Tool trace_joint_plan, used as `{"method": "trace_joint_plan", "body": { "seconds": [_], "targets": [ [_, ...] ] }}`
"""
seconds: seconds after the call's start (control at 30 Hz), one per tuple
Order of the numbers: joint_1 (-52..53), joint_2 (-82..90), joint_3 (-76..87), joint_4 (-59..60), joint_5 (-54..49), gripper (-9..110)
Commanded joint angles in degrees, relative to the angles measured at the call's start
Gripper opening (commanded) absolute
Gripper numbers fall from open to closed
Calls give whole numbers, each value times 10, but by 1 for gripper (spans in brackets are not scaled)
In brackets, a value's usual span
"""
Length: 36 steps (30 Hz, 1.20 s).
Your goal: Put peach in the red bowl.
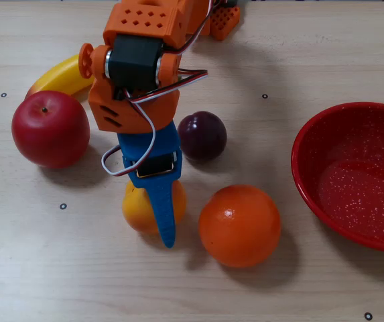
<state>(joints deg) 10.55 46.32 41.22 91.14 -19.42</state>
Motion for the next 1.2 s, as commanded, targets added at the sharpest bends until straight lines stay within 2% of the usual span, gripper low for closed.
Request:
{"method": "trace_joint_plan", "body": {
  "seconds": [0.0,0.47,1.17],
  "targets": [
    [-18,35,-46,-8,-1,50],
    [-17,38,-46,-10,-3,46],
    [-14,38,-47,-18,-12,30]
  ]
}}
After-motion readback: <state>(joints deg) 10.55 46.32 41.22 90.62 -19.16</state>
